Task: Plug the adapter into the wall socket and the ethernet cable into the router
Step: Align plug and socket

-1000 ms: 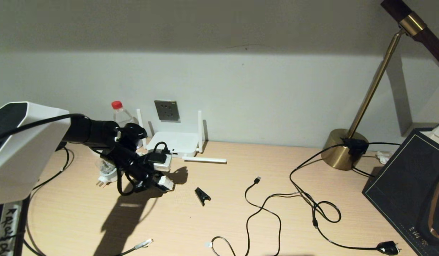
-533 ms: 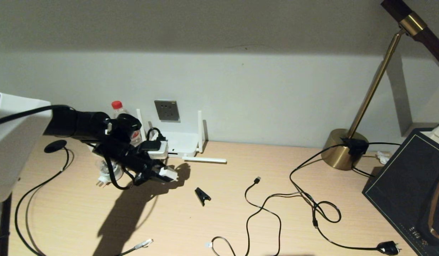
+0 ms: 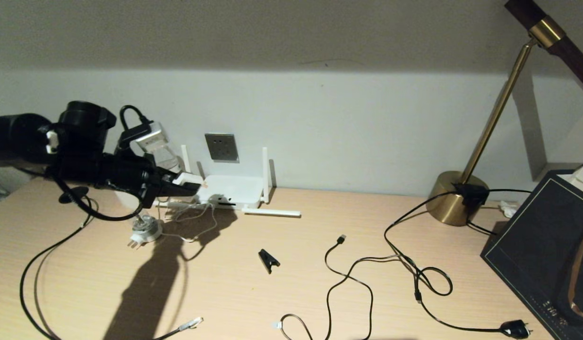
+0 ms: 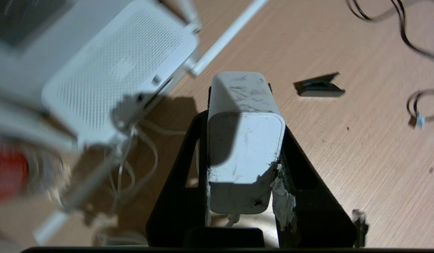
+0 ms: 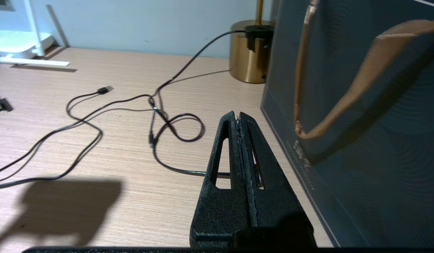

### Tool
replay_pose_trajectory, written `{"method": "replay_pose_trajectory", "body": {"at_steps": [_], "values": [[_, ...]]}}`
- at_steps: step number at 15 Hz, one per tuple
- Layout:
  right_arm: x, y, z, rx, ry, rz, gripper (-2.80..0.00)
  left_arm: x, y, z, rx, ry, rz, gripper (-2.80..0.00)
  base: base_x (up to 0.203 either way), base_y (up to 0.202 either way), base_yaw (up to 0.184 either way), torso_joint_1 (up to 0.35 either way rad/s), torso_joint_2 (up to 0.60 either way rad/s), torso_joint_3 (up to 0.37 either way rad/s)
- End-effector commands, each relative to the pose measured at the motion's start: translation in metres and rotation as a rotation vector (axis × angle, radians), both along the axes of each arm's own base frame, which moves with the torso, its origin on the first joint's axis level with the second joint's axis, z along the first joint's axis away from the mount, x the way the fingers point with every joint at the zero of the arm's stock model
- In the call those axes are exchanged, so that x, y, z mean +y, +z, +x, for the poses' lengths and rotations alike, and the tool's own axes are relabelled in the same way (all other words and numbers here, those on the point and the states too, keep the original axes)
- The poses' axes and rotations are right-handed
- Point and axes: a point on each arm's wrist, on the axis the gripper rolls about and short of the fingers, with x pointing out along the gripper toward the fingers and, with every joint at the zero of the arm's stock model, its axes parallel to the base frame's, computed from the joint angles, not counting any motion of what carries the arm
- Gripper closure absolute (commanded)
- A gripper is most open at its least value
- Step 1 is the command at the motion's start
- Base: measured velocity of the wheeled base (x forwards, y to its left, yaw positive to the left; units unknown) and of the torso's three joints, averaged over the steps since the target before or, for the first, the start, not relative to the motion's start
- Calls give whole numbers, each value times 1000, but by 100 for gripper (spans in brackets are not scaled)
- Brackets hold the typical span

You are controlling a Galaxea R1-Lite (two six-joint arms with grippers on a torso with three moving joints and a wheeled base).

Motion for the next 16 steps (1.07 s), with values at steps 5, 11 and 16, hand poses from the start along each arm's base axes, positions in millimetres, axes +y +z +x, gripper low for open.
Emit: {"method": "replay_pose_trajectory", "body": {"at_steps": [5, 11, 16], "values": [[0, -10, 3, 34, 0, -1, 0, 0, 9, -30, 184, 422, -451, 0, 0, 0, 0, 0, 0, 0], [0, -10, 3, 34, 0, -1, 0, -50, -78, 13, -275, 552, -508, 0, 0, 0, 0, 0, 0, 0], [0, -10, 3, 34, 1, -1, 0, -67, -122, 55, -567, 566, -529, 0, 0, 0, 0, 0, 0, 0]]}}
